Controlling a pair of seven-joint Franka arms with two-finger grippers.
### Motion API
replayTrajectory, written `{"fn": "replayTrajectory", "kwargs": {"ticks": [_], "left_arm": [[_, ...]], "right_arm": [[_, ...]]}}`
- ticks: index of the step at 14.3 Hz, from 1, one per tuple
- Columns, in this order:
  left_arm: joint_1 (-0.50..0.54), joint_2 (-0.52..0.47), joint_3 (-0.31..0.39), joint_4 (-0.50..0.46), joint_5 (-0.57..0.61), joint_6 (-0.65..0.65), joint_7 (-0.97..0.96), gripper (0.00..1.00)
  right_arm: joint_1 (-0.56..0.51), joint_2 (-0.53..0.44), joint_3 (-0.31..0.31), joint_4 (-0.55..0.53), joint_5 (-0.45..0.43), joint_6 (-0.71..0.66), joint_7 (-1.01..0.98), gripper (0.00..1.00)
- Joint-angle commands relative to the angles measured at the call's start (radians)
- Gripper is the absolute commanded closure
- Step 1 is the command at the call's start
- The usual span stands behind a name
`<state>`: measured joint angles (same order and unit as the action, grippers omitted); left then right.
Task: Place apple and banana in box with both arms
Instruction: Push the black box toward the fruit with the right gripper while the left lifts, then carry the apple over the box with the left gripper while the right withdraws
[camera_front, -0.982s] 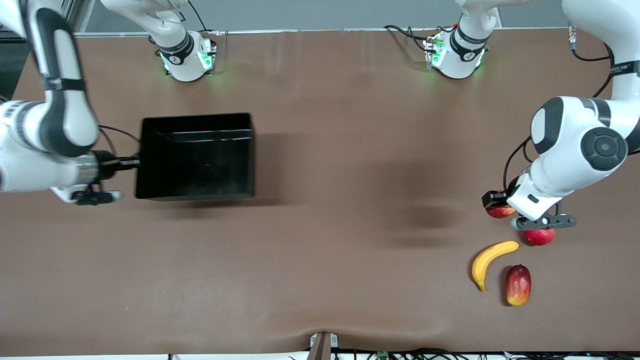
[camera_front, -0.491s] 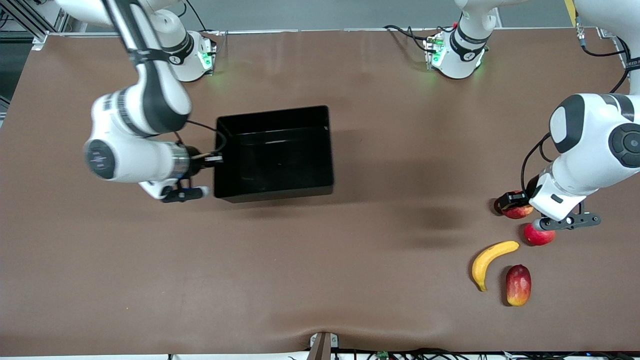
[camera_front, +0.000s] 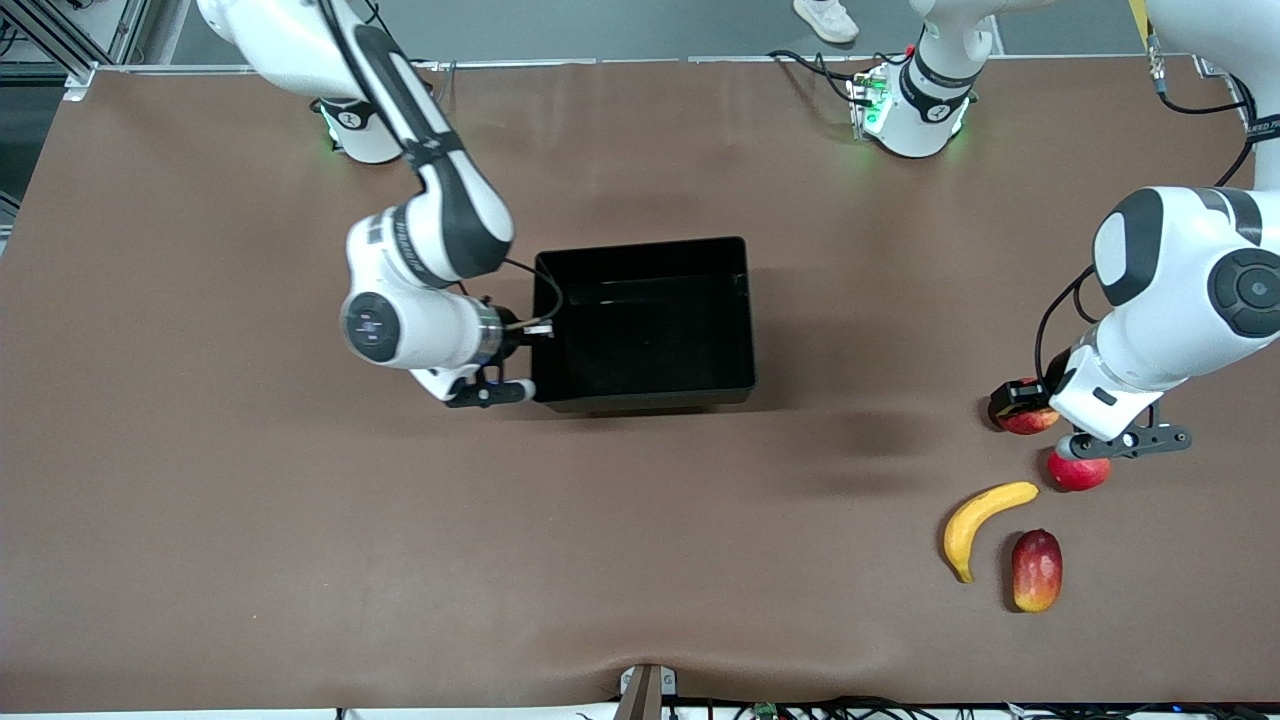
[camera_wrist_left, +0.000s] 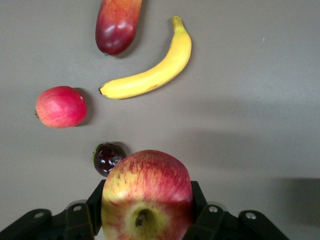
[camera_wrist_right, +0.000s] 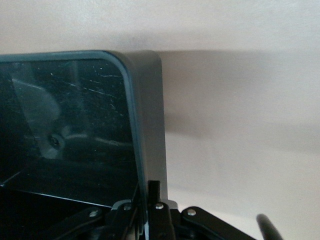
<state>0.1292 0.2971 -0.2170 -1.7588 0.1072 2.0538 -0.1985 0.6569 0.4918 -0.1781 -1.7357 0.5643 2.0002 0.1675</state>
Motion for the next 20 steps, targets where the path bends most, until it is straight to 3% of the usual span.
{"fn": "replayTrajectory", "kwargs": {"ticks": [1,2,3,4,5,7,10,13,15,20], "left_arm": [[-0.002,-0.022,-0.028,-0.027,0.009,-0.017,-0.018,1.0],[-0.002,-0.035,-0.039,-0.034,0.008,-0.021,-0.021,1.0],[-0.003,-0.041,-0.054,-0.045,0.009,-0.026,-0.042,1.0],[-0.002,-0.05,-0.086,-0.063,0.009,-0.032,-0.08,1.0],[-0.002,-0.065,-0.114,-0.097,0.012,-0.024,-0.102,1.0],[-0.002,-0.102,-0.145,-0.151,0.016,0.002,-0.105,1.0],[-0.002,-0.102,-0.246,-0.194,0.013,0.042,-0.136,1.0],[-0.005,-0.092,-0.369,-0.194,0.012,0.058,-0.286,1.0],[-0.022,-0.075,-0.426,-0.209,0.022,0.1,-0.378,1.0],[-0.161,0.003,-0.423,-0.215,0.025,0.207,-0.536,1.0]], "right_arm": [[0.049,0.065,-0.011,0.048,0.032,0.046,0.044,1.0],[0.053,0.086,-0.011,0.063,0.032,0.051,0.044,1.0],[0.053,0.102,-0.011,0.082,0.034,0.049,0.047,0.88],[0.05,0.103,-0.011,0.094,0.034,0.045,0.059,0.05],[0.043,0.096,-0.014,0.11,0.025,0.035,0.056,0.0],[0.021,0.085,-0.043,0.163,0.02,-0.048,0.055,0.0],[-0.069,0.091,-0.11,0.399,-0.024,-0.356,0.05,0.0],[-0.216,0.087,-0.116,0.536,-0.125,-0.519,0.041,0.0],[-0.308,0.083,-0.119,0.597,-0.129,-0.602,0.04,0.0],[-0.535,-0.021,-0.119,0.622,-0.161,-0.736,-0.139,0.0]]}}
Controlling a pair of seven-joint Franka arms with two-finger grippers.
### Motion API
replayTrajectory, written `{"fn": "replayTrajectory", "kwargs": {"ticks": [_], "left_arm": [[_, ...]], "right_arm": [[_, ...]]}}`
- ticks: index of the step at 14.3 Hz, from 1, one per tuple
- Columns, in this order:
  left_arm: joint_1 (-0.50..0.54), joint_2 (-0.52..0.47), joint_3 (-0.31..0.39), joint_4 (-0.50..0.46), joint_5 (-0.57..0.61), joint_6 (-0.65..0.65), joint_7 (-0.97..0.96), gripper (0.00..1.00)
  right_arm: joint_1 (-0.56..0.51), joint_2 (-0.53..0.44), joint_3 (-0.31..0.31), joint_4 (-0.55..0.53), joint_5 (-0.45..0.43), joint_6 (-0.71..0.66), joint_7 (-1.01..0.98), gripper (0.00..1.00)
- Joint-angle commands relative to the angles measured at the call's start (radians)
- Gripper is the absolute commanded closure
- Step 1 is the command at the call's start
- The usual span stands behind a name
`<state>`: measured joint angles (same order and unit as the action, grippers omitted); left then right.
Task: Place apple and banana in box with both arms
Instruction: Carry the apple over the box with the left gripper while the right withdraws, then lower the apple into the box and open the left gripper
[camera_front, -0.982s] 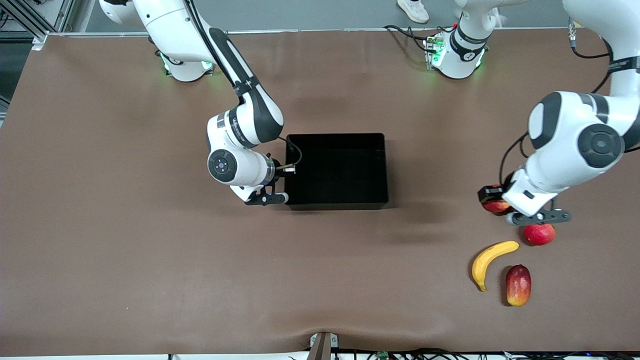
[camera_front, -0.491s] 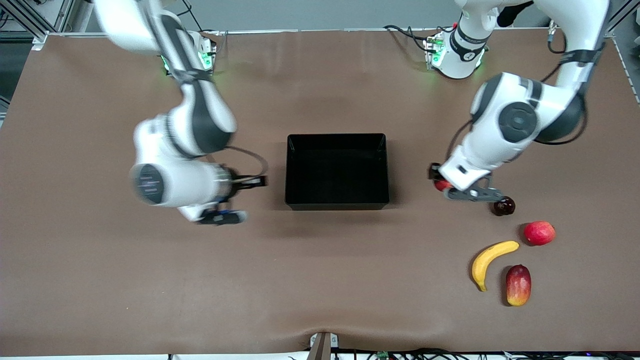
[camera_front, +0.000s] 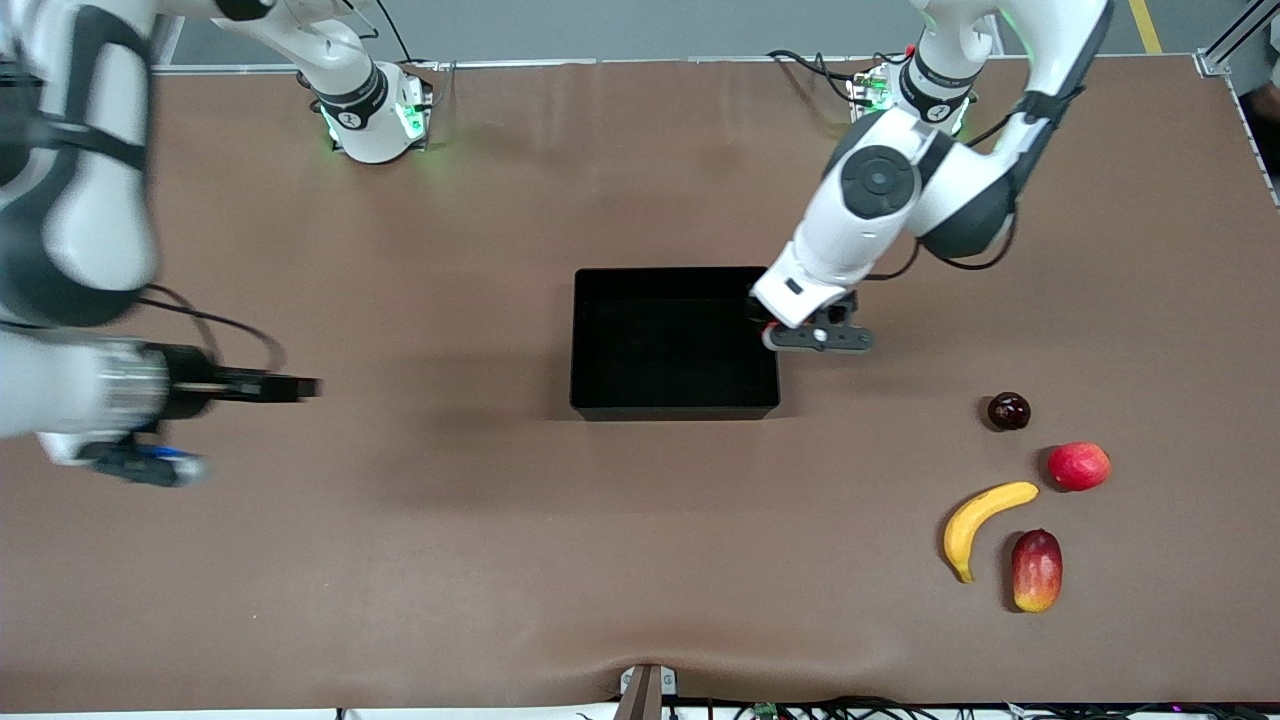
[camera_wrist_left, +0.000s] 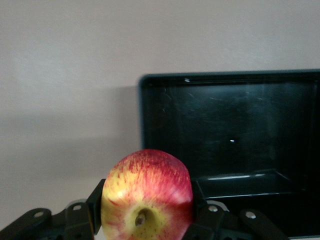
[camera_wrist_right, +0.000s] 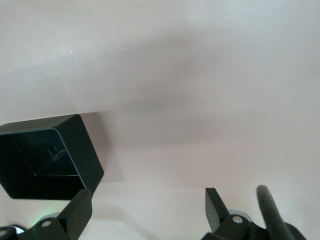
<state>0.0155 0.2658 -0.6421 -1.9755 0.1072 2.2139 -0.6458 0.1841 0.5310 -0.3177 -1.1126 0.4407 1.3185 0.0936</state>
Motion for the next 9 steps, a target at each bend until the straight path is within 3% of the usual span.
{"fn": "replayTrajectory", "kwargs": {"ticks": [1,4,6,9], "left_arm": [[-0.067,0.053,0.002,0.003,0.046,0.061,-0.132,1.0],[-0.109,0.116,0.001,0.015,0.199,0.064,-0.299,1.0],[-0.123,0.151,0.001,0.036,0.238,0.064,-0.359,1.0],[-0.154,0.21,0.001,0.067,0.261,0.064,-0.39,1.0]], "right_arm": [[-0.08,-0.086,0.02,-0.001,-0.096,-0.083,-0.096,0.0],[-0.087,-0.212,0.025,-0.019,-0.322,-0.081,-0.236,0.0],[-0.083,-0.31,0.025,-0.07,-0.367,-0.085,-0.242,0.0],[-0.078,-0.468,0.029,-0.26,-0.425,-0.032,-0.241,0.0]]}}
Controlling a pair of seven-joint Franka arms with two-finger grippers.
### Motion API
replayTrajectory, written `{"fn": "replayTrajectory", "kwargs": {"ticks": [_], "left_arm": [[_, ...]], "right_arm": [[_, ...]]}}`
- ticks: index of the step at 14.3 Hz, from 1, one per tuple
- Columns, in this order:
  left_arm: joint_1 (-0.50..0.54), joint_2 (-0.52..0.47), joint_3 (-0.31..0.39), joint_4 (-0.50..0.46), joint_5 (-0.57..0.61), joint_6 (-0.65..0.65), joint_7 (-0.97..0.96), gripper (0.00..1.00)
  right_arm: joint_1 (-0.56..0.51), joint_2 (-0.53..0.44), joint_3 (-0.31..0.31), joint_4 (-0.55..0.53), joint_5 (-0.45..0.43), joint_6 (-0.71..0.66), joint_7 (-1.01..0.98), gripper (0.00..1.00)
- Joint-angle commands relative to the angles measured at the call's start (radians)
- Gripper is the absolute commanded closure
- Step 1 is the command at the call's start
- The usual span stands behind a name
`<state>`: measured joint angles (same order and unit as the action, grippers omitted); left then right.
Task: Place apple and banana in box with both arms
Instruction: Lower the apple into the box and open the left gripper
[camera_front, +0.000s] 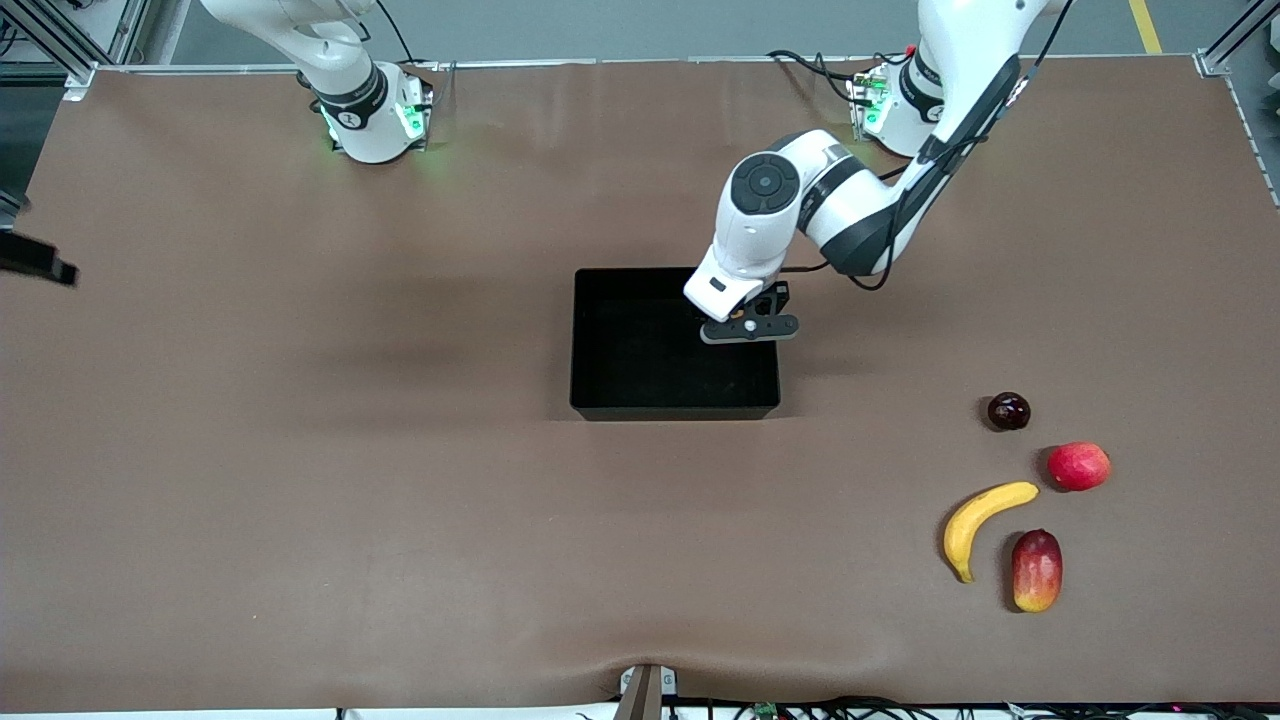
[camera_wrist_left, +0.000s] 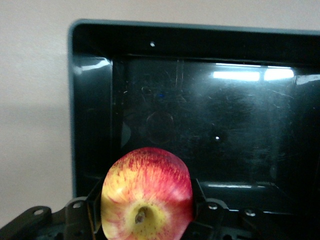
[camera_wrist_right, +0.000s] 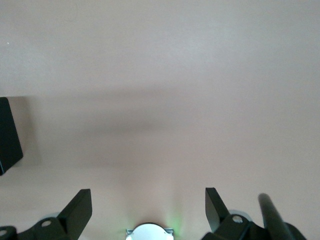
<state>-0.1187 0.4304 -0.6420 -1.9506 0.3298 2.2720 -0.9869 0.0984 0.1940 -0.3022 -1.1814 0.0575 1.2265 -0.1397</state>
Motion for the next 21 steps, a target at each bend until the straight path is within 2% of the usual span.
{"fn": "replayTrajectory", "kwargs": {"ticks": [1,2,3,6,7,9,16,18,21], "left_arm": [[-0.027,0.071,0.001,0.064,0.051,0.006,-0.067,1.0],[-0.042,0.089,0.002,0.078,0.063,0.006,-0.09,1.0],[-0.053,0.103,0.004,0.085,0.078,0.006,-0.11,1.0],[-0.056,0.125,0.004,0.088,0.106,0.006,-0.128,1.0],[-0.056,0.129,0.004,0.088,0.106,0.006,-0.128,1.0],[-0.056,0.131,0.004,0.088,0.106,0.006,-0.128,1.0],[-0.061,0.189,0.012,0.072,0.109,0.004,-0.141,1.0],[-0.062,0.198,0.012,0.07,0.109,0.001,-0.162,1.0],[-0.061,0.22,0.018,0.07,0.109,-0.005,-0.165,1.0]], "right_arm": [[0.004,-0.171,0.014,-0.287,-0.042,0.114,-0.008,0.0],[-0.002,-0.218,0.011,-0.363,-0.038,0.164,-0.008,0.0],[-0.002,-0.232,0.009,-0.386,-0.035,0.191,-0.02,0.0],[0.023,-0.202,0.015,-0.313,-0.088,0.199,-0.159,0.0],[0.015,-0.188,0.014,-0.305,-0.072,0.203,-0.169,0.0],[0.014,-0.188,0.011,-0.311,-0.039,0.199,-0.158,0.0],[0.017,-0.209,0.014,-0.313,-0.025,0.18,-0.149,0.0],[0.033,-0.219,0.02,-0.316,-0.027,0.159,-0.059,0.0],[0.04,-0.219,0.012,-0.314,-0.03,0.142,-0.038,0.0]]}}
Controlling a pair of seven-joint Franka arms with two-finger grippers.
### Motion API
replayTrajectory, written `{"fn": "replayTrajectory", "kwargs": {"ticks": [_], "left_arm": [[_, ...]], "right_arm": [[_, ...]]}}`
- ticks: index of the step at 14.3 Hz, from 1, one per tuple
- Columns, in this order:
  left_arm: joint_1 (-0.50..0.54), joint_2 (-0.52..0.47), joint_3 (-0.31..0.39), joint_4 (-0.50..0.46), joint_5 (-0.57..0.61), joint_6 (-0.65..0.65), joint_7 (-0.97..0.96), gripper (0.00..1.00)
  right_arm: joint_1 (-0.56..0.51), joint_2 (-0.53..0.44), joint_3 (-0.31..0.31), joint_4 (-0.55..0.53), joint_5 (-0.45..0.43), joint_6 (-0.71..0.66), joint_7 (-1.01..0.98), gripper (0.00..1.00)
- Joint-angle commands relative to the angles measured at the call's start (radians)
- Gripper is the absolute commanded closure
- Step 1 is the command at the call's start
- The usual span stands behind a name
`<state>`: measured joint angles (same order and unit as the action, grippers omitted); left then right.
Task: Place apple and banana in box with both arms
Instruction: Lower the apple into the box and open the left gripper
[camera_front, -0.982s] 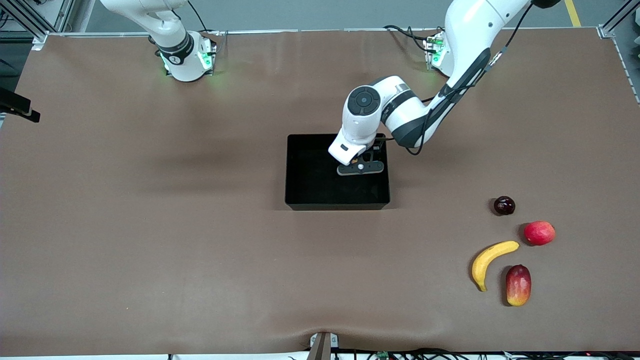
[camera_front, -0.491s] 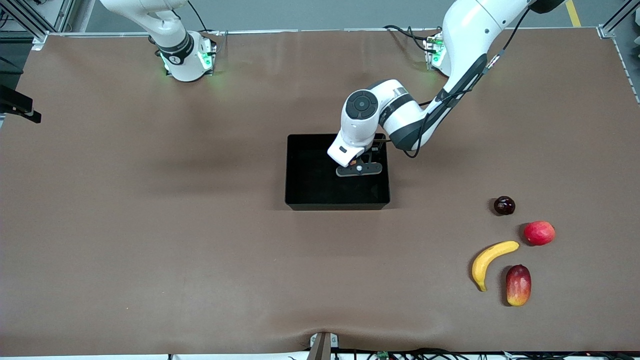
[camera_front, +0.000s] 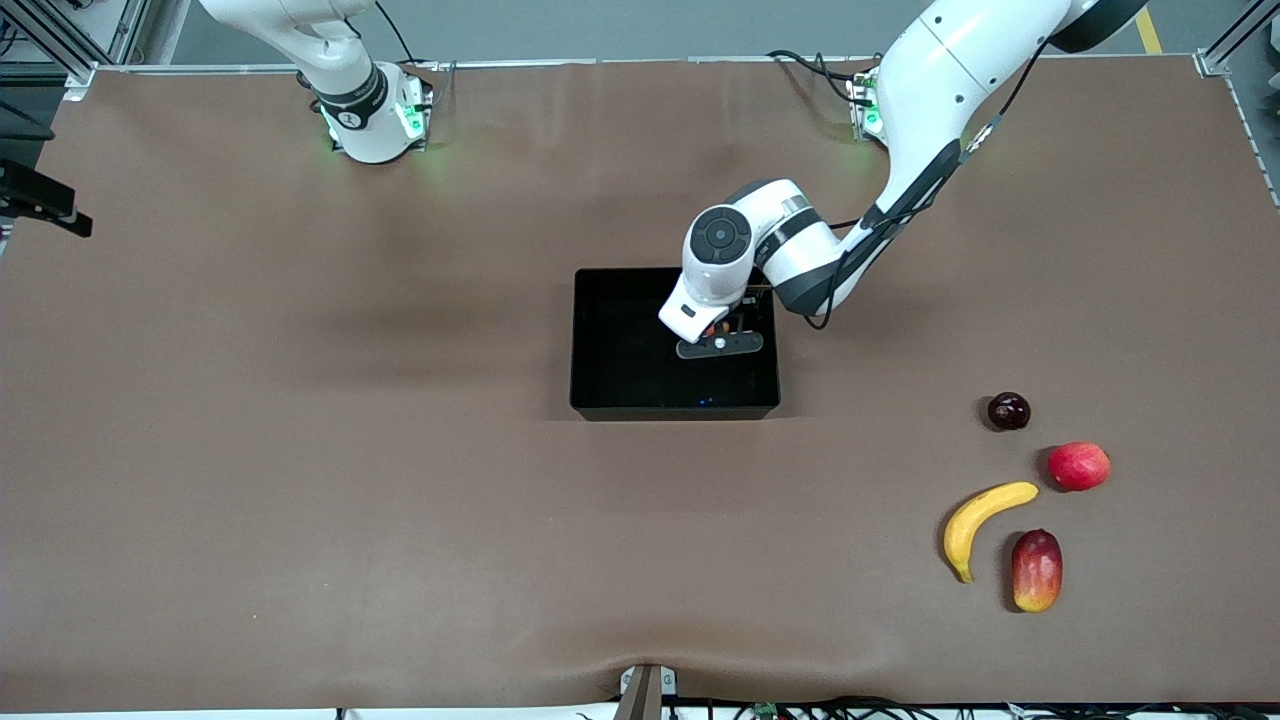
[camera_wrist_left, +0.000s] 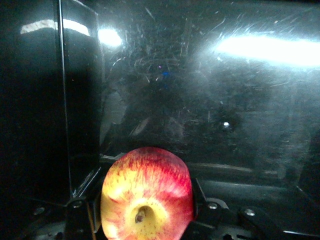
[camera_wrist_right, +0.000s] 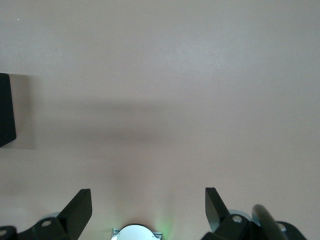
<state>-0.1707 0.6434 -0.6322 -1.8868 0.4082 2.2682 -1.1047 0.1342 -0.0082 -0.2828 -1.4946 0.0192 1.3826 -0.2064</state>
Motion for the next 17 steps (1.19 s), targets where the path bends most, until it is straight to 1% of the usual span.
{"fn": "replayTrajectory", "kwargs": {"ticks": [1,2,3,4,6,7,9,11,12,13,15,16,17], "left_arm": [[-0.009,0.012,0.012,0.008,0.029,-0.002,-0.047,0.96],[-0.009,0.012,0.012,0.008,0.029,-0.006,-0.047,0.67],[-0.003,0.004,0.014,0.011,0.029,-0.01,-0.059,0.25],[0.005,-0.01,0.012,0.017,0.03,-0.03,-0.064,0.0],[0.007,-0.063,0.009,0.05,0.031,-0.106,-0.061,0.0],[0.005,-0.097,0.008,0.084,0.031,-0.181,-0.052,0.0],[0.013,-0.136,0.003,0.188,0.021,-0.326,-0.023,0.0],[0.023,-0.139,0.011,0.285,0.021,-0.439,0.066,0.0],[0.052,-0.137,0.015,0.317,0.024,-0.467,0.13,0.0],[0.104,-0.136,0.014,0.336,0.026,-0.469,0.203,0.0],[0.202,-0.131,0.014,0.341,0.023,-0.469,0.36,0.0],[0.239,-0.125,0.014,0.342,0.023,-0.457,0.44,0.0],[0.262,-0.113,0.015,0.351,0.024,-0.435,0.521,0.0]], "right_arm": [[-0.001,-0.015,-0.01,0.002,0.01,-0.008,0.025,0.0],[-0.002,-0.015,-0.01,0.002,0.011,-0.002,0.024,0.0],[0.005,-0.018,-0.007,0.0,0.012,-0.007,0.018,0.0],[0.013,-0.027,-0.001,-0.003,0.013,-0.011,0.016,0.0],[0.047,-0.032,-0.001,-0.001,0.01,-0.005,0.016,0.0],[0.047,-0.032,-0.002,0.0,0.01,-0.005,0.016,0.0],[0.045,-0.029,-0.004,0.0,0.004,-0.005,0.016,0.0],[0.045,-0.027,-0.004,0.004,-0.001,-0.005,0.016,0.0],[0.045,-0.026,-0.004,0.004,-0.002,-0.007,0.015,0.0],[0.045,-0.026,-0.006,0.004,-0.004,-0.008,0.015,0.0],[0.045,-0.026,-0.006,0.002,-0.008,-0.011,0.018,0.0],[0.035,-0.029,-0.006,0.002,-0.016,-0.013,0.018,0.0],[0.009,-0.026,0.01,0.0,-0.015,-0.01,0.016,0.0]]}}
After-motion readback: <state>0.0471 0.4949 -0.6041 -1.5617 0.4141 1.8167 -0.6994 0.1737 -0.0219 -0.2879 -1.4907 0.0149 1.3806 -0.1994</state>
